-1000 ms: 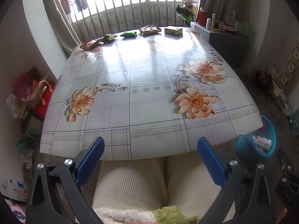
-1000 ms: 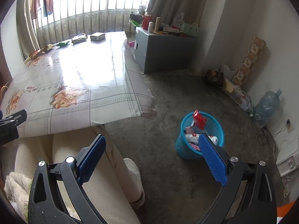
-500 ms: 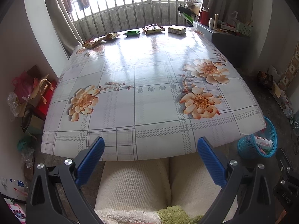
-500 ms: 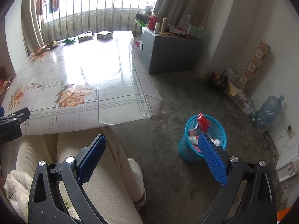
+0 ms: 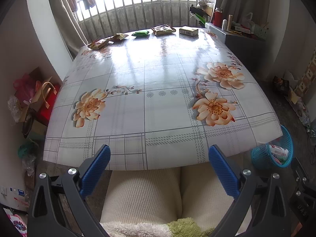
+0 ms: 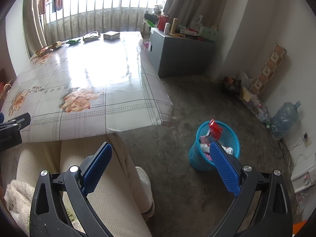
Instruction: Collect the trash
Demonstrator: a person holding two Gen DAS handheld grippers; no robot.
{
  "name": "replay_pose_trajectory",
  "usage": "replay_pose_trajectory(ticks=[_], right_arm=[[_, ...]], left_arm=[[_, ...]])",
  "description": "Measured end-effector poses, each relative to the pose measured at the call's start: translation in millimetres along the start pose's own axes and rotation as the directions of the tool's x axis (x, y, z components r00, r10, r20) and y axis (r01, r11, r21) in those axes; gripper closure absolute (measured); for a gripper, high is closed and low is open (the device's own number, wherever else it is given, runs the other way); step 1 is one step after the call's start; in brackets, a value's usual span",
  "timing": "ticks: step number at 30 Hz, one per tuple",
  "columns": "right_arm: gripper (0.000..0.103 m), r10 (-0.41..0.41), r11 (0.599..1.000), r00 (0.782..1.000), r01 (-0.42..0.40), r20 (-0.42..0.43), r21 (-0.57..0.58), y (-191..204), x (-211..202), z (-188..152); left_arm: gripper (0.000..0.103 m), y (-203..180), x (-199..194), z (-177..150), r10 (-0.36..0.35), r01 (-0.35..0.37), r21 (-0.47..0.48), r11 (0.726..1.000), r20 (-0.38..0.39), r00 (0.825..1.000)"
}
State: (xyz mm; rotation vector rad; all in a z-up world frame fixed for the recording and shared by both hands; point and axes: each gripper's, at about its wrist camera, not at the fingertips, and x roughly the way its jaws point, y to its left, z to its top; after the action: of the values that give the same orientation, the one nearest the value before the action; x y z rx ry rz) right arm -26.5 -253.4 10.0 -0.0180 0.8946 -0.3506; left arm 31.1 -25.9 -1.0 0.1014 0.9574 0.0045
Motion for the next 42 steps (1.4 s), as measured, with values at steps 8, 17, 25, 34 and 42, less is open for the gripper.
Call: replay_pose_trajectory(ticks=[8, 17, 25, 34, 42], right_arm=[[0.008, -0.003, 1.000, 1.000, 0.003, -0.001, 0.008, -2.8, 0.4, -1.3], [0.008, -0.008, 1.000, 1.000, 0.008, -0.001, 0.015, -7.6, -0.5, -2.3], [0.008, -0.020, 1.000, 1.000, 0.020, 0.002, 0.020, -12.9, -3.4, -2.7], [0.008, -0.033, 0.999, 0.999, 0.033, 0.001, 0.036, -20.0, -3.3, -2.4], [0.008, -0.034, 0.999, 0.999, 0.034, -0.001, 0.039, -19.5, -2.3, -2.1]], left_arm=[[0.006, -2.9, -0.9, -0.1, -0.006, 0.006, 0.009, 1.000, 0.000, 1.000], [0.006, -6.7, -5.4, -0.5, -0.018, 0.018, 0.019, 1.000, 0.005, 1.000], [0.006, -12.7, -10.7, -0.3, -0.050, 0.049, 0.030, 0.998, 0.014, 0.999], [0.006, -19.2, -12.7, -0.3, -0.062, 0.061, 0.042, 0.997, 0.012, 0.998], [0.006, -19.8, -12.9, -0.5, -0.061, 0.060, 0.043, 0.997, 0.013, 0.998]])
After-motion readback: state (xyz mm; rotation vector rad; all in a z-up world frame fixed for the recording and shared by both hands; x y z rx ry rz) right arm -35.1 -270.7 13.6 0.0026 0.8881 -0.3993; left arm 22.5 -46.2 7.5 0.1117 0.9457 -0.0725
